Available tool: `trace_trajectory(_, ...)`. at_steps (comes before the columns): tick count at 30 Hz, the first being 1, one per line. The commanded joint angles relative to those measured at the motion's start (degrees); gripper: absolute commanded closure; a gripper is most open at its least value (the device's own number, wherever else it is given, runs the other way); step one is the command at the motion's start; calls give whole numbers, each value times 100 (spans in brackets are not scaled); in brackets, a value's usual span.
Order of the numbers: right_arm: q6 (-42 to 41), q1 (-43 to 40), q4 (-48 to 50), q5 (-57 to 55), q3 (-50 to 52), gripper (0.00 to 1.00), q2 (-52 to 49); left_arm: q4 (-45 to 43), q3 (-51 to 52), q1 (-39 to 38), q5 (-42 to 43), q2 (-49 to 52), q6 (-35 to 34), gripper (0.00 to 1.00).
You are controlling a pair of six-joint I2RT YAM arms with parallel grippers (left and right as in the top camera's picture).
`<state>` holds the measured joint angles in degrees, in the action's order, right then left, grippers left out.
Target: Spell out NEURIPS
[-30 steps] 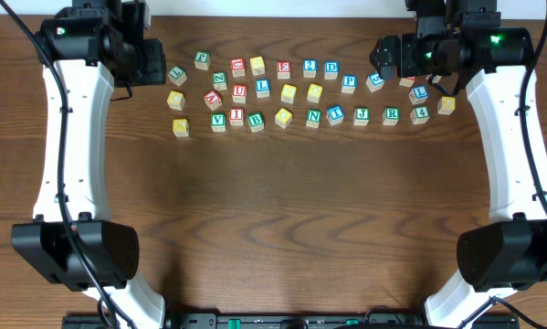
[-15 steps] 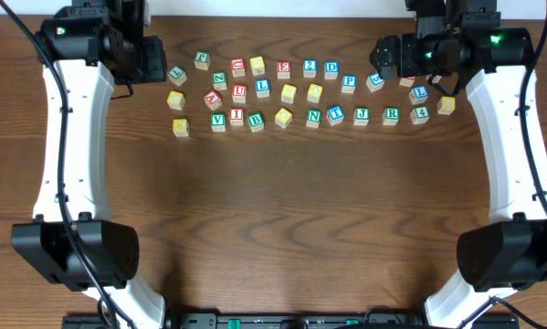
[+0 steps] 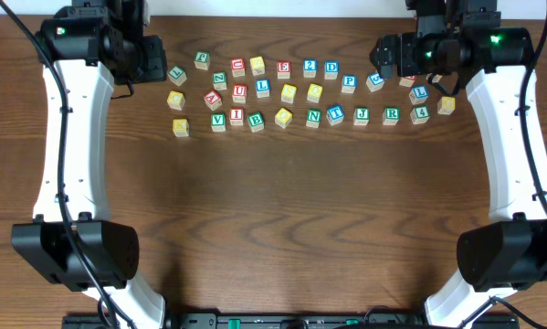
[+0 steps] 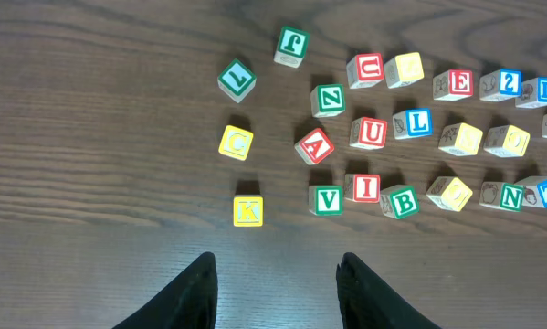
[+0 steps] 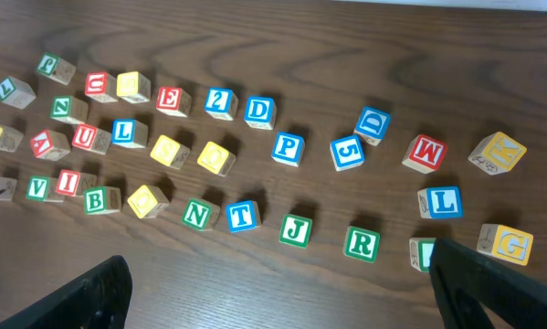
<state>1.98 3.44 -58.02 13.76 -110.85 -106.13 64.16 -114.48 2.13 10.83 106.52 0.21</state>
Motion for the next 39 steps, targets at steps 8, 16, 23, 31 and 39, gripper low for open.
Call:
trace_trajectory(8,66,-35,-9,81,-116,1,46,-13,-90,-22,76,0,-26,58)
trace_trajectory(16,63,-35,81,492,-116,1,46,-24,-90,-24,76,0,-26,58)
trace_trajectory(23,-719,35,726,649,-116,4,-4,-26,-90,-22,42,0,-24,58)
trace_trajectory(31,-1515,994,1032,-184,-125,13,-496,-33,-90,-17,-675,0,-26,58)
trace_trajectory(39,-2280,1672,1027,-957,-166,19,-1259,-15,-87,-17,-855,0,-26,58)
